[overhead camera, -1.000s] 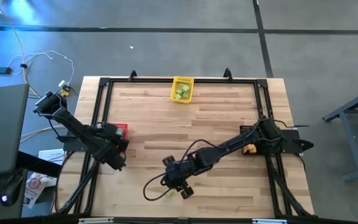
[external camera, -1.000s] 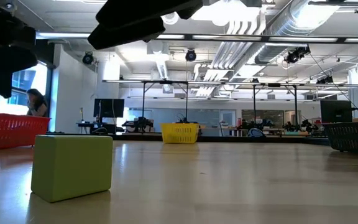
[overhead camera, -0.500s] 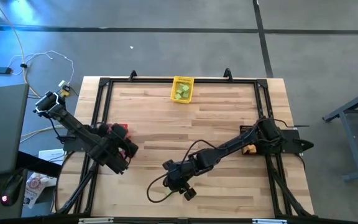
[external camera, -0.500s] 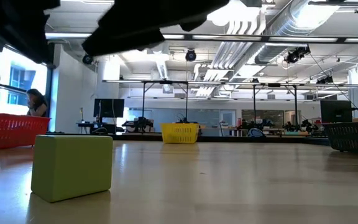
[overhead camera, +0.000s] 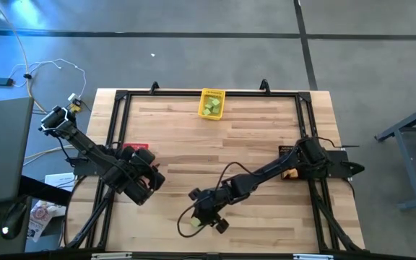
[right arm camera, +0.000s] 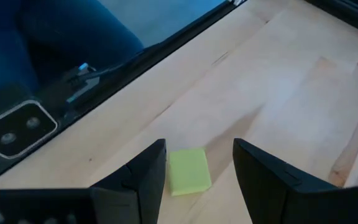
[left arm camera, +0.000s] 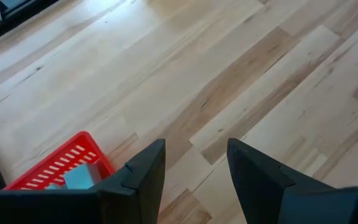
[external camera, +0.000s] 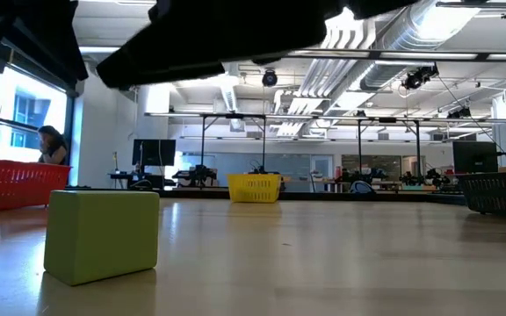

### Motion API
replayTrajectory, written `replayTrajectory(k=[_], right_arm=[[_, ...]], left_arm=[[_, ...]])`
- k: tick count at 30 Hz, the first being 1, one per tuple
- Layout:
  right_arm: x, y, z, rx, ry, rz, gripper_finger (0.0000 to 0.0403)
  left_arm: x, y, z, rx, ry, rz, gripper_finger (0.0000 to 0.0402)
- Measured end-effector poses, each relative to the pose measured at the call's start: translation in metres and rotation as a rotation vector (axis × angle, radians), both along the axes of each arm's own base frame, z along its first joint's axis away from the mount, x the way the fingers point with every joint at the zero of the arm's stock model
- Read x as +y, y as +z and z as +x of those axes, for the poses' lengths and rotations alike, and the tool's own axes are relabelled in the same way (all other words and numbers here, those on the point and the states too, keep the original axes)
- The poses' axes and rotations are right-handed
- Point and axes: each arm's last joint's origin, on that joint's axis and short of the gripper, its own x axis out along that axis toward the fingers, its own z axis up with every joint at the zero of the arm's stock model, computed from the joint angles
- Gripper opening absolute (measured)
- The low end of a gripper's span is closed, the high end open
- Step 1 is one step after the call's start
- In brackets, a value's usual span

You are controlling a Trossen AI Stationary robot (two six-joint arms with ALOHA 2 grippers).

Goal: Sort & place blocks by color
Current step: Put the green block into the yellow bin

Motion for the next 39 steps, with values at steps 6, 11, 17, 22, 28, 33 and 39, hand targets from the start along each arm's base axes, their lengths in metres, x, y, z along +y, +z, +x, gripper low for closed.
replayTrajectory(k=[6, 11, 17, 22, 28, 33, 39], right_arm=[[0.003, -0.012, 0.004, -0.018, 0.029, 0.029, 0.0172], [0.004, -0.030, 0.008, -0.016, 0.027, 0.027, 0.0172], [0.005, -0.043, 0.010, 0.003, 0.028, 0.031, 0.0172], [0.001, -0.052, 0.012, 0.034, 0.012, 0.045, 0.0172], [-0.004, -0.057, 0.015, 0.049, -0.008, 0.050, 0.0172], [-0.005, -0.072, 0.016, 0.115, -0.031, 0.096, 0.0172], [-0.004, -0.071, 0.016, 0.119, -0.035, 0.111, 0.0151]], left_arm=[[0.000, 0.000, 0.000, -0.002, 0.001, -0.001, 0.0157], [0.000, 0.000, 0.000, -0.001, -0.002, -0.001, 0.0157], [0.000, 0.000, 0.000, -0.002, -0.005, 0.000, 0.0157], [0.000, 0.000, 0.001, -0.008, -0.010, 0.018, 0.0157], [0.000, 0.000, 0.001, -0.003, -0.019, 0.024, 0.0157], [0.000, 0.000, 0.001, 0.003, -0.024, 0.027, 0.0157], [0.000, 0.000, 0.001, 0.013, -0.038, 0.033, 0.0157]])
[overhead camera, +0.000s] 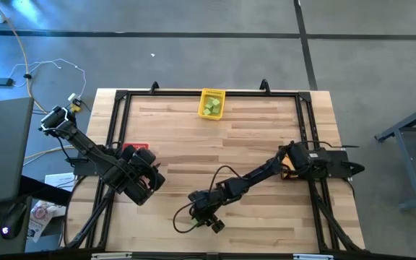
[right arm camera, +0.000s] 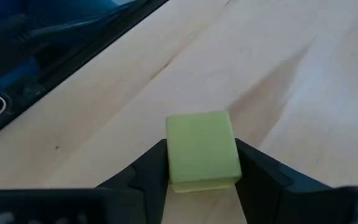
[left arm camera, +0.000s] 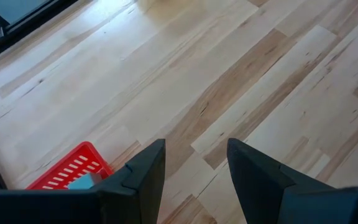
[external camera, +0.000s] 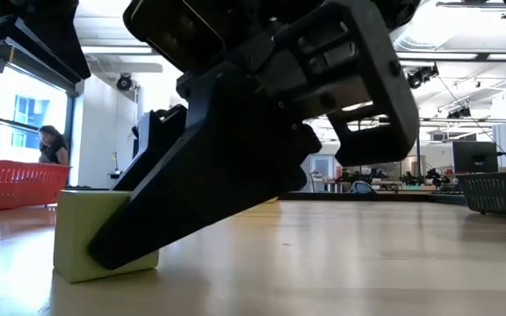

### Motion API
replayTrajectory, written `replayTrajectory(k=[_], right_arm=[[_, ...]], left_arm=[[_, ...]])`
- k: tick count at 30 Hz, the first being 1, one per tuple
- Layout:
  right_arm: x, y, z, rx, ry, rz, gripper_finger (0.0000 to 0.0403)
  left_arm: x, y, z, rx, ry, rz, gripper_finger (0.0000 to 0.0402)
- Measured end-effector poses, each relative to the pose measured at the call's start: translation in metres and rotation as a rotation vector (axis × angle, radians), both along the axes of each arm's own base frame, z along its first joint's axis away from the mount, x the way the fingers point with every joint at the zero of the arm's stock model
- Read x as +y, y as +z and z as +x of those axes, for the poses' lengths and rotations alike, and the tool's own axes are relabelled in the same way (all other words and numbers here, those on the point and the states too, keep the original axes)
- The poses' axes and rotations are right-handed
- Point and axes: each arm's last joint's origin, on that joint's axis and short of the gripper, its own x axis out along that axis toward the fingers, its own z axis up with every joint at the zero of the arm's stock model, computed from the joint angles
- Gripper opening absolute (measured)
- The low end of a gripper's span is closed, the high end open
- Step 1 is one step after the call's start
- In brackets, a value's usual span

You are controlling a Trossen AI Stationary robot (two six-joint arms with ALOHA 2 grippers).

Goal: Sort & place blocks by color
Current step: Put the green block into the yellow bin

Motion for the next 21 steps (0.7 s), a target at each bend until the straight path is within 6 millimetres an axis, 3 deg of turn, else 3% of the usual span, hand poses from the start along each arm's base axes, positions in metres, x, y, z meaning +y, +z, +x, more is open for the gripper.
replayTrajectory(k=[5, 12, 21], right_arm=[[0.000, 0.000, 0.000, 0.023, -0.031, 0.030, 0.0104], [-0.005, 0.001, 0.002, 0.054, -0.084, 0.062, 0.0104], [-0.026, 0.012, 0.005, 0.073, -0.220, 0.004, 0.0104]], left_arm=[[0.000, 0.000, 0.000, 0.001, 0.000, 0.000, 0.0157], [0.000, 0.000, 0.000, 0.036, -0.045, 0.021, 0.0157], [0.001, 0.003, -0.002, 0.094, -0.129, 0.047, 0.0156]])
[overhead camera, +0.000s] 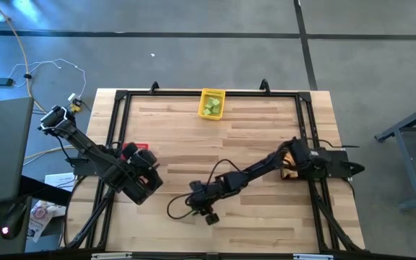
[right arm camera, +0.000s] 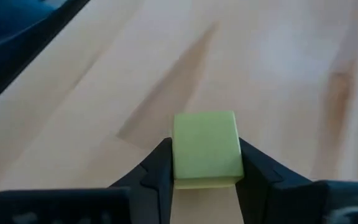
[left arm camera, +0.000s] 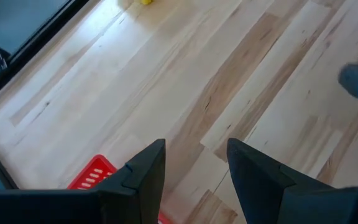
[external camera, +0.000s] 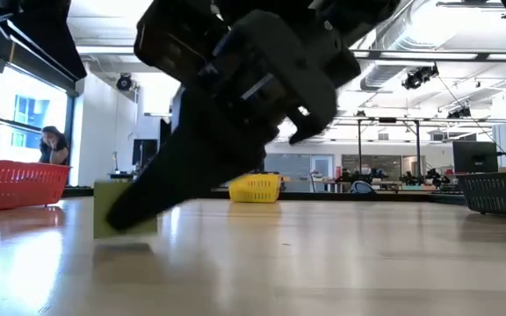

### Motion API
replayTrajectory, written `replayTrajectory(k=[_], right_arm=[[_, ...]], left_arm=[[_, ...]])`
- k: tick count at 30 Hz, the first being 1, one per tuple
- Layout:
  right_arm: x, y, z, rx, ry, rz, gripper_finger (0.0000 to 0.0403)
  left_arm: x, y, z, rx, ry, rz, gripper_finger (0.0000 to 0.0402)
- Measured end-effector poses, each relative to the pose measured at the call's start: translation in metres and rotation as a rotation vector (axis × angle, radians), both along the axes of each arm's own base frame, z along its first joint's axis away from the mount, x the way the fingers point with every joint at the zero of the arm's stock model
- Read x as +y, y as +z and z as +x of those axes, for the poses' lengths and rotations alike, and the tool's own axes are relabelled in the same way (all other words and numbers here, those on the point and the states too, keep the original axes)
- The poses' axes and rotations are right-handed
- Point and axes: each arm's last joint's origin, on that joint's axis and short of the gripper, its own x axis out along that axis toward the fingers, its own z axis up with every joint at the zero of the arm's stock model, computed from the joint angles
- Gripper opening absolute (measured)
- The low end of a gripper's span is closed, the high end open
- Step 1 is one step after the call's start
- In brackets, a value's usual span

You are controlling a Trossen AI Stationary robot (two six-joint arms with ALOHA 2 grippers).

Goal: Sort & place blocks by color
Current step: Put the green block into the yellow bin

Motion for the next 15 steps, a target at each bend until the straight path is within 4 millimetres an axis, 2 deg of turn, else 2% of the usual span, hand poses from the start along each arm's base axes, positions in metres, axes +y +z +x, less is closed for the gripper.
replayTrajectory(k=[9, 15], right_arm=[[-0.029, 0.036, 0.002, -0.075, -0.230, -0.153, 0.0104], [-0.062, 0.059, 0.000, -0.084, -0.408, -0.295, 0.0104]], left_arm=[[0.011, 0.022, -0.016, -0.051, -0.080, -0.006, 0.0156], [0.019, 0.037, -0.028, -0.141, -0.105, 0.004, 0.0156]])
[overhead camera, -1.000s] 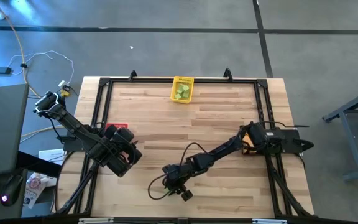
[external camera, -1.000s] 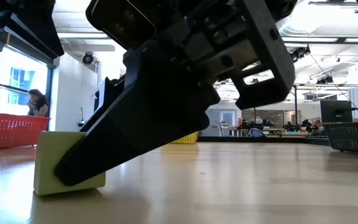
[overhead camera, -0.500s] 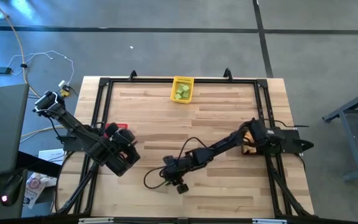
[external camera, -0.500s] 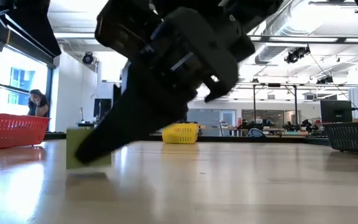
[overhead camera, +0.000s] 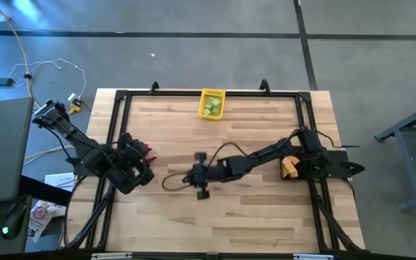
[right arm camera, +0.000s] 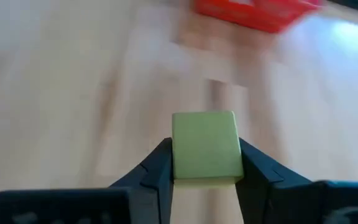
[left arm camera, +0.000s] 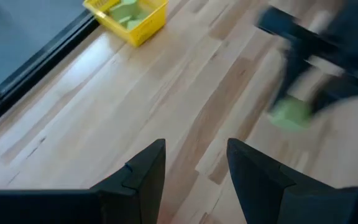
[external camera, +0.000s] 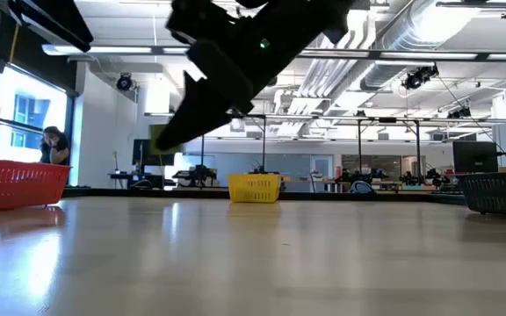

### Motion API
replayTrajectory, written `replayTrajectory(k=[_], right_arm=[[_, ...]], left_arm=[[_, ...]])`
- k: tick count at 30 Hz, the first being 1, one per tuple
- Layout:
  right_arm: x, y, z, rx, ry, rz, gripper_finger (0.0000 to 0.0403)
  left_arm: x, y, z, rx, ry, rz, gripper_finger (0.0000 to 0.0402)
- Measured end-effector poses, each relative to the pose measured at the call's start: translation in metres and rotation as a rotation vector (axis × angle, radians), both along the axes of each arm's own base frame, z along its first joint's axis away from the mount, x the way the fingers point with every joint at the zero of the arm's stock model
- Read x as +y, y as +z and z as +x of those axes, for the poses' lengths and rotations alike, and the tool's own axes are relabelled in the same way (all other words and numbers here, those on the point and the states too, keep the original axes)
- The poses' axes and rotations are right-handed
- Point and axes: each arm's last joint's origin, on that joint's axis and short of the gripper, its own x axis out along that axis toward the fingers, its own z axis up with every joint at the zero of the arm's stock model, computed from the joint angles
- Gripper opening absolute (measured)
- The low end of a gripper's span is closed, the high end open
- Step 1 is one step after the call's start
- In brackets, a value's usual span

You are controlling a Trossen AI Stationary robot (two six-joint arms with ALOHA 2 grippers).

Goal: Sort & place blocks by color
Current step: Put the green block into the yellow bin

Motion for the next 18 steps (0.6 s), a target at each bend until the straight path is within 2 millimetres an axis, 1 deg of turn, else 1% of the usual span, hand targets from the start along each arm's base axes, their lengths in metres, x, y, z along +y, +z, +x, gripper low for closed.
replayTrajectory(k=[4, 9, 15, 18], right_arm=[[-0.032, 0.017, 0.000, -0.016, -0.075, -0.017, 0.0104], [-0.077, 0.031, -0.002, -0.035, -0.195, 0.015, 0.0104], [-0.131, 0.042, -0.007, -0.063, -0.331, 0.034, 0.0104], [-0.155, 0.049, -0.011, -0.082, -0.382, 0.036, 0.0104]], left_arm=[[0.003, -0.001, -0.004, -0.068, -0.062, -0.021, 0.0156], [0.005, -0.012, -0.007, -0.137, -0.164, -0.073, 0.0156], [0.013, -0.026, -0.011, -0.234, -0.278, -0.144, 0.0156], [0.018, -0.033, -0.014, -0.284, -0.332, -0.176, 0.0156]])
